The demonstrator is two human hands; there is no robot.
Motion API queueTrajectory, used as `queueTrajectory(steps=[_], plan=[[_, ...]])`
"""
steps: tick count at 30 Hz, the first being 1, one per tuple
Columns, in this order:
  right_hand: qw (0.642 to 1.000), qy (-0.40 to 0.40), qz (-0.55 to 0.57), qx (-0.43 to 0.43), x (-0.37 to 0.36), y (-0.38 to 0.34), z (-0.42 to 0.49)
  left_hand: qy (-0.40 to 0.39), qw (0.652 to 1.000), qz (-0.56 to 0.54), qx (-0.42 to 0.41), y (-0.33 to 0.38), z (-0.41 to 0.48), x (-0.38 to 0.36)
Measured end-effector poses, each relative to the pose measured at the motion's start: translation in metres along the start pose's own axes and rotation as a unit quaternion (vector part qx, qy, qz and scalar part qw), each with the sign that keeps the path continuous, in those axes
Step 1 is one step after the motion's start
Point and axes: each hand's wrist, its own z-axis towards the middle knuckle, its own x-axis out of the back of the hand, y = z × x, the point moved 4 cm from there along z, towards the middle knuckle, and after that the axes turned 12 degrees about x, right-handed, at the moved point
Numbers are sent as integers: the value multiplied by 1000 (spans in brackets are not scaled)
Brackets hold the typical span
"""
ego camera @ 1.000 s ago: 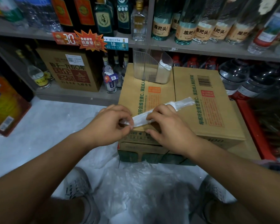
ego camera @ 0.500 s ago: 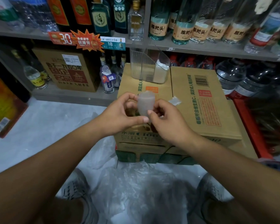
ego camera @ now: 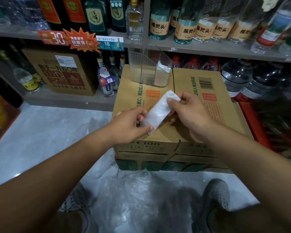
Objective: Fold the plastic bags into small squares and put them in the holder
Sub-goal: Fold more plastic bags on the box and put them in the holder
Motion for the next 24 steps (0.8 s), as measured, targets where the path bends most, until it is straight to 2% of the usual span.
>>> queueTrajectory(steps=[4, 7, 11, 17, 21, 24], plan=[[972, -18, -221, 82, 9, 6, 28, 9, 999, 3, 31, 4, 6, 1], [944, -45, -309, 103, 7, 17, 42, -4, 997, -38, 67, 5, 10, 4], [934, -61, -332, 113, 3, 24, 49, -14, 995, -57, 75, 8, 10, 4], [946, -61, -298, 114, 3, 26, 53, -6, 990, -122, 65, 9, 6, 6], [942, -66, -305, 119, 4, 25, 49, 40, 980, -191, 42, 4, -3, 12], [940, -73, -312, 122, 4, 25, 42, 122, 989, -70, -45, 2, -14, 17]])
